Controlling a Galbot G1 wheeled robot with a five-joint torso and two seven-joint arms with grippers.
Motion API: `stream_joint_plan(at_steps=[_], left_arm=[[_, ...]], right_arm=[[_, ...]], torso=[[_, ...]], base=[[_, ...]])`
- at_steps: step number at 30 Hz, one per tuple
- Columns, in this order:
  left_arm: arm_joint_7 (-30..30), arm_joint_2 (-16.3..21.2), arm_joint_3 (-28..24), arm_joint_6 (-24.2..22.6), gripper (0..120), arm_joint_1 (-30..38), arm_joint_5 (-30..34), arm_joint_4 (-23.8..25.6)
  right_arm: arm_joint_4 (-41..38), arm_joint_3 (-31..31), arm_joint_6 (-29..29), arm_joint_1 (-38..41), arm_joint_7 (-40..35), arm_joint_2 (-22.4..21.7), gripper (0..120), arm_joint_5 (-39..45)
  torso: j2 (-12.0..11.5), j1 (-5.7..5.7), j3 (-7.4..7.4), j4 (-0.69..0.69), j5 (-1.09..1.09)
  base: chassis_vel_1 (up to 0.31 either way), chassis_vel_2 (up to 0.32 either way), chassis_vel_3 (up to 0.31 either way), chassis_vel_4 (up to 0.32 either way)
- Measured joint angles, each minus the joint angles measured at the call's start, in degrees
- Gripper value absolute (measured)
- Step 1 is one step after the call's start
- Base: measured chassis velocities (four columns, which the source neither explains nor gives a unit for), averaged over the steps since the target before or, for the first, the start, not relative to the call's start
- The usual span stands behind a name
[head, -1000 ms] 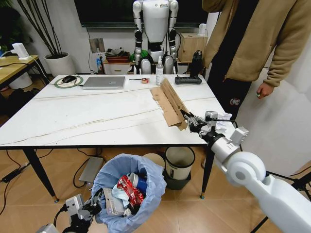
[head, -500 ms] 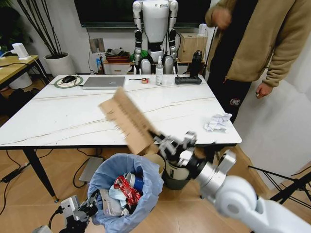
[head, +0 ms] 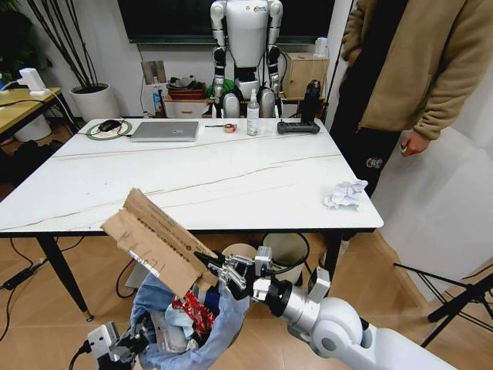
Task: Pick up the trash bin and place the trash from the table into it.
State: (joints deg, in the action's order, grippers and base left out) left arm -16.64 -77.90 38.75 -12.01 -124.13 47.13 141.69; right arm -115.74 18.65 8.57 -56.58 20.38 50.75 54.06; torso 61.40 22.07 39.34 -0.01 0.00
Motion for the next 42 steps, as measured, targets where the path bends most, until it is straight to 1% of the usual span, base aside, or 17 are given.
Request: stream_joint_plan(at_steps=[11,16,17,21,23,37,39,41,42], left_arm=[[-2.3,0.3,1.4,-0.7,0,-0.4,1.7,0.1],[-3.5,0.4,2.4,-1.0,0,-0.8,2.6,-0.1],[-3.5,0.4,2.4,-1.0,0,-0.8,2.6,-0.1],[-3.5,0.2,3.0,-1.0,0,-0.9,2.7,0.0],[-3.5,0.2,3.3,-1.0,0,-0.8,2.7,0.0],[-4.0,1.2,4.7,-0.9,0,-0.4,3.3,0.3],[-4.0,1.2,4.9,-0.9,0,-0.4,3.3,0.5],[-4.0,1.3,5.0,-0.9,0,-0.6,3.3,0.8],[-4.0,1.4,5.2,-0.9,0,-0.8,3.3,1.0]], right_arm=[[1.9,1.2,0.6,-0.7,1.0,1.2,2,-1.5],[5.7,3.8,1.1,0.1,2.6,4.4,2,-2.6],[5.7,3.8,1.1,0.1,2.6,4.4,2,-2.6],[8.0,5.8,1.5,0.4,2.8,7.5,2,-3.8],[8.2,6.2,1.5,0.4,2.8,8.0,2,-4.1],[6.9,4.9,1.8,-0.8,2.7,6.6,2,-5.2],[6.8,4.8,1.9,-0.9,2.8,6.4,4,-5.4],[6.8,4.7,2.0,-1.0,3.0,6.3,11,-5.6],[6.8,4.7,2.1,-1.1,3.1,6.3,15,-5.7]], torso=[[0.0,0.00,0.00,0.00,-0.01],[0.0,0.00,0.00,0.01,-0.01],[0.0,0.00,0.00,0.01,-0.01],[0.0,0.00,0.00,0.01,-0.01],[0.0,0.00,0.00,0.01,-0.01],[0.0,0.00,0.00,0.00,-0.01],[0.0,0.00,0.00,0.00,-0.01],[0.0,0.00,0.00,0.00,-0.01],[0.0,0.00,0.00,0.00,-0.01]], base=[[0.000,0.000,0.000,0.000],[0.000,0.000,0.000,0.000],[0.000,0.000,0.000,0.000],[0.000,0.000,0.000,0.000],[0.000,0.000,0.000,0.000],[0.000,0.000,0.000,0.000],[0.000,0.000,0.000,0.000],[0.000,0.000,0.000,0.000],[0.000,0.000,0.000,0.000]])
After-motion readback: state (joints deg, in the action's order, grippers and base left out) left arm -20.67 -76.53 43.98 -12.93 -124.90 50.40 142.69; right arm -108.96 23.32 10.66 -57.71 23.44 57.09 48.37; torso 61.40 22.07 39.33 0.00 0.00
